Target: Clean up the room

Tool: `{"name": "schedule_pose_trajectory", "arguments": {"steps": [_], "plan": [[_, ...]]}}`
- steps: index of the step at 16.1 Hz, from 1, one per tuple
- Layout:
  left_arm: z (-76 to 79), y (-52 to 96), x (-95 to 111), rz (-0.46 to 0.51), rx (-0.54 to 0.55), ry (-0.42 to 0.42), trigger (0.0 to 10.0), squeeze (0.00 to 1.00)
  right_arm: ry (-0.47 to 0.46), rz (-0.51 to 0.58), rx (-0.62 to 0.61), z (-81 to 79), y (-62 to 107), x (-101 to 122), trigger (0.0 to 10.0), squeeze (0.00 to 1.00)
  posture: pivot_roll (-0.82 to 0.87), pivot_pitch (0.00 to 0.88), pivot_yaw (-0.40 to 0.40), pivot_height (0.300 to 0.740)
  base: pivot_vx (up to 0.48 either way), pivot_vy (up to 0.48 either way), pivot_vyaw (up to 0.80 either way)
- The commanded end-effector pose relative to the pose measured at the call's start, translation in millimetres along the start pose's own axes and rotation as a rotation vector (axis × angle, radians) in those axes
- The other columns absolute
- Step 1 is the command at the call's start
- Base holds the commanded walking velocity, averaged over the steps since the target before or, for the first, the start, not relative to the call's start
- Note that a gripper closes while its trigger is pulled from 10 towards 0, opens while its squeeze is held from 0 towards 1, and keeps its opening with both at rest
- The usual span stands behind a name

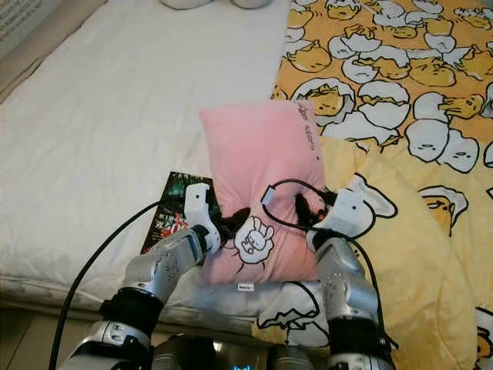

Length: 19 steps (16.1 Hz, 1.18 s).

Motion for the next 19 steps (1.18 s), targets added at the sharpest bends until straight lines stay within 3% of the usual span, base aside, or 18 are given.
{"name": "schedule_pose_trajectory", "arguments": {"steps": [1, 8, 12, 15, 17, 19], "plan": [[16.0, -7.8, -9, -0.053, -0.057, -0.019, 0.0, 0.00, 0.007, -0.033, 0.009, -4.3, 4.6, -12, 0.0, 0.00, -0.18, 0.091, 0.060, 0.740, 0.000, 0.000, 0.00], [11.3, -16.6, 14, 0.027, -0.021, -0.071, 0.0, 0.00, 0.000, -0.041, -0.022, -4.8, 18.0, -26, 0.0, 0.00, -0.21, 0.038, 0.079, 0.740, 0.000, 0.000, 0.00], [15.9, -18.6, 50, 0.166, -0.050, -0.090, 0.0, 0.00, -0.007, -0.021, -0.020, -12.5, 20.2, -26, 0.0, 0.00, -0.21, 0.000, 0.075, 0.740, 0.000, 0.000, 0.00], [19.3, -19.8, 67, 0.208, -0.072, -0.110, 0.0, 0.00, -0.016, -0.022, -0.015, -17.8, 20.7, -29, 0.0, 0.00, -0.20, 0.000, 0.074, 0.740, 0.000, 0.000, 0.00], [25.5, -18.8, 80, 0.247, -0.096, -0.162, 0.0, 0.00, 0.020, 0.075, 0.015, -29.2, 15.4, -3, 0.0, 0.00, -0.20, 0.000, 0.080, 0.740, 0.000, 0.000, 0.00], [31.4, -14.5, 99, 0.314, -0.114, -0.188, 0.0, 0.00, 0.132, 0.232, 0.097, -49.5, 11.0, 42, 0.0, 0.00, -0.20, 0.000, 0.082, 0.740, 0.000, 0.000, 0.00]]}}
Point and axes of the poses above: a point about 5 cm out from each wrist's last joint towards the gripper, its own y axis pointing back from the gripper into the wrist, its own x axis along the axis of the wrist's last joint, z = x × y, the point moved 3 cm from there along -y, pointing out of the wrist towards the gripper, and after that the axes turned 3 degrees about -y, right-handed, at the moved point
